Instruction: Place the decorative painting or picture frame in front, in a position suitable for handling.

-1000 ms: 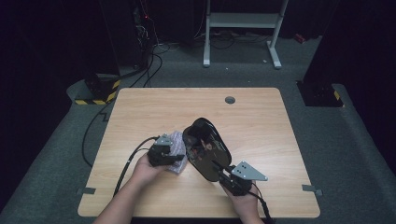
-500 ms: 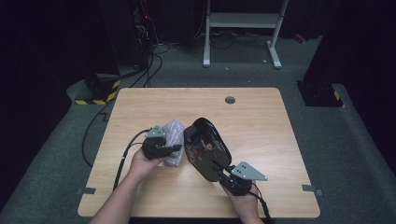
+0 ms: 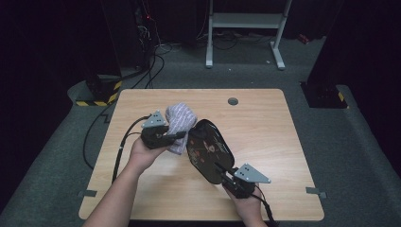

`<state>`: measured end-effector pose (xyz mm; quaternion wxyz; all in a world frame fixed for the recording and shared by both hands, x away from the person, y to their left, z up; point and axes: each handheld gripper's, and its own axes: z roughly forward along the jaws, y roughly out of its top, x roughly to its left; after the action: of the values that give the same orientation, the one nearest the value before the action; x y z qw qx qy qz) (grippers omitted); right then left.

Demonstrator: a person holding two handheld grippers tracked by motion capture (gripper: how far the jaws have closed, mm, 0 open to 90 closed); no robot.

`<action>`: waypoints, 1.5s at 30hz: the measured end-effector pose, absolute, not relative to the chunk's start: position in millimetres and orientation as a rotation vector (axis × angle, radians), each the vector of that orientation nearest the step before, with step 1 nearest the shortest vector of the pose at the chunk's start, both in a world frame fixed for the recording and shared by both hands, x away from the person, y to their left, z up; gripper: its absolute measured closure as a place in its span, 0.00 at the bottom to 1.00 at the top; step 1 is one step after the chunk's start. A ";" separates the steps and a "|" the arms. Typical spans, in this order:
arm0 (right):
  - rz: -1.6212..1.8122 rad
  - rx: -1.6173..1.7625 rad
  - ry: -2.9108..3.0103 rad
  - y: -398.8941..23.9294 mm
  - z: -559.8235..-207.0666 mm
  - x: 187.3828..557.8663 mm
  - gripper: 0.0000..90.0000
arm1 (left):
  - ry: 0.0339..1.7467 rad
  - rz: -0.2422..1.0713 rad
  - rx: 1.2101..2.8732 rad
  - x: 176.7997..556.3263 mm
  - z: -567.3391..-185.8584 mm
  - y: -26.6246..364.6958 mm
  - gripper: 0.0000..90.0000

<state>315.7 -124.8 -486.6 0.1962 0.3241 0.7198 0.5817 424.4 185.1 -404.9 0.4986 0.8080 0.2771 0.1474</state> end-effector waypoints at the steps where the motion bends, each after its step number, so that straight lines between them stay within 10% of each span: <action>1: 1.629 0.908 2.015 -124.7 -486.7 315.6 0.88 | 0.672 0.354 1.968 425.2 -407.0 183.3 0.75; 24: 1.639 0.917 2.012 -124.4 -488.1 316.1 0.88 | 0.743 0.223 2.214 413.2 -508.4 181.3 0.75; 45: 1.570 0.902 2.051 -118.7 -491.1 313.9 0.78 | 1.012 0.361 1.846 367.9 -492.6 278.5 0.69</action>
<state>313.9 -118.7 -491.1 0.2016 0.3229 0.7342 0.5622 367.9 278.5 -492.6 0.4819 0.7572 0.4153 0.1479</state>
